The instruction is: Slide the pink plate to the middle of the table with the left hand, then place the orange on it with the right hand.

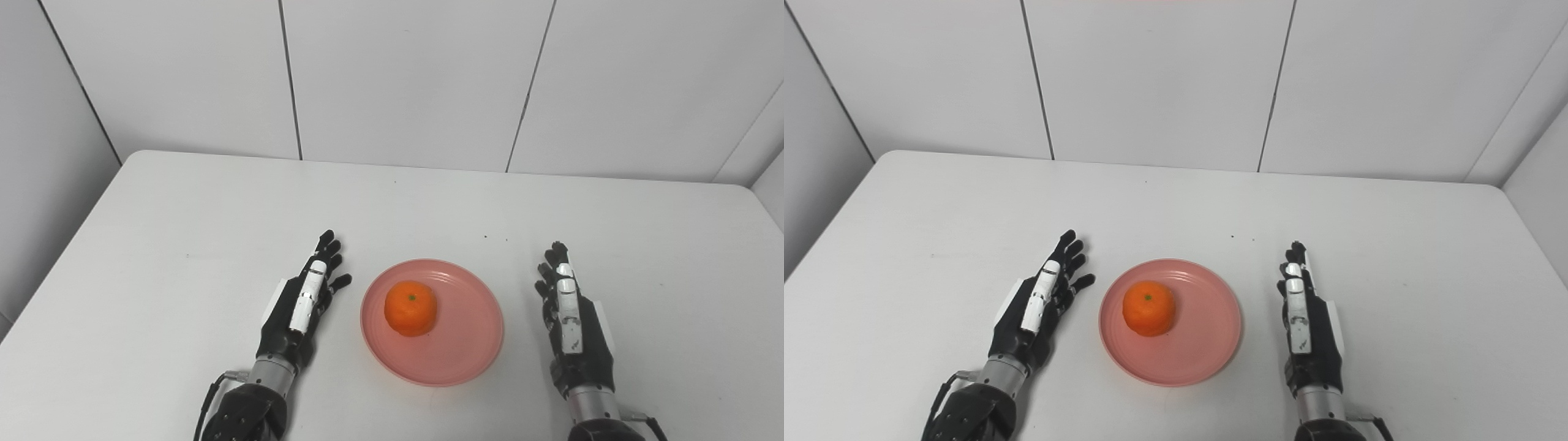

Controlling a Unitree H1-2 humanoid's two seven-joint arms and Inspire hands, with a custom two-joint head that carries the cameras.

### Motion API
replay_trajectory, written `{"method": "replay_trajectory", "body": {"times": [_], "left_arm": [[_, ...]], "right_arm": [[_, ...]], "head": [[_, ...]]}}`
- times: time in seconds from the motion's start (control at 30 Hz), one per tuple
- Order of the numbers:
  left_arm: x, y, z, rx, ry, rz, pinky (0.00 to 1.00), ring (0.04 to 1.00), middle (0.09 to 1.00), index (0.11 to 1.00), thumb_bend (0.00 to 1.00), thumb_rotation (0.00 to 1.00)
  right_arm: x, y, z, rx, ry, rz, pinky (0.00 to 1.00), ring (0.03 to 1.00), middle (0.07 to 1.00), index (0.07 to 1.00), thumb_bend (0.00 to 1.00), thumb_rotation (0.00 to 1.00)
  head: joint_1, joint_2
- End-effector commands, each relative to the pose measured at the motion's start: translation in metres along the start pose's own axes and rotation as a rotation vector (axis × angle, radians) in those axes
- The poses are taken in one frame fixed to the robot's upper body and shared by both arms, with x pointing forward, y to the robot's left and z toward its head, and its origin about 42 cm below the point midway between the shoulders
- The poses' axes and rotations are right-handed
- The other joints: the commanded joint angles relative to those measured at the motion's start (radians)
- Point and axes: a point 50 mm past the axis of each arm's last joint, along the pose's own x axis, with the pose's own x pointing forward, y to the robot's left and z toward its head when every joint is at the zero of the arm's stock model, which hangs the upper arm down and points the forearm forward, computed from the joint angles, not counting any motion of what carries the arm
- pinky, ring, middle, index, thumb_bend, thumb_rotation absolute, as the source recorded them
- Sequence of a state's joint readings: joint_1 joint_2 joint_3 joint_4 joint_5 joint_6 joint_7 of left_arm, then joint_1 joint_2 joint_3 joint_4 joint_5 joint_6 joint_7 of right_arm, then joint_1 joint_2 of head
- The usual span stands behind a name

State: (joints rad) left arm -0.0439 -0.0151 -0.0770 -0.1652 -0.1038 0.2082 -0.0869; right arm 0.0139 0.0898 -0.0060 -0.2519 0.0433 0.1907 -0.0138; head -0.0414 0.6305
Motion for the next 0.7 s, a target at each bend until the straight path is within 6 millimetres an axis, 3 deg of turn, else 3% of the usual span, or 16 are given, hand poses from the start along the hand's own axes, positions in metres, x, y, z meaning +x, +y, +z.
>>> {"method": "replay_trajectory", "body": {"times": [0.0, 0.67], "left_arm": [[0.000, -0.006, 0.008, 0.001, -0.063, -0.002, 1.00, 1.000, 1.000, 1.000, 0.40, 1.00], [-0.007, -0.017, 0.006, 0.045, -0.111, 0.011, 1.00, 1.000, 1.000, 1.000, 0.40, 1.00]], "right_arm": [[0.001, 0.007, 0.008, 0.026, -0.043, 0.016, 1.00, 0.998, 1.000, 1.000, 0.29, 1.00], [-0.005, 0.014, 0.006, 0.017, -0.048, 0.001, 0.96, 0.971, 0.985, 0.986, 0.27, 1.00]], "head": [[0.000, -0.004], [-0.003, -0.017]]}}
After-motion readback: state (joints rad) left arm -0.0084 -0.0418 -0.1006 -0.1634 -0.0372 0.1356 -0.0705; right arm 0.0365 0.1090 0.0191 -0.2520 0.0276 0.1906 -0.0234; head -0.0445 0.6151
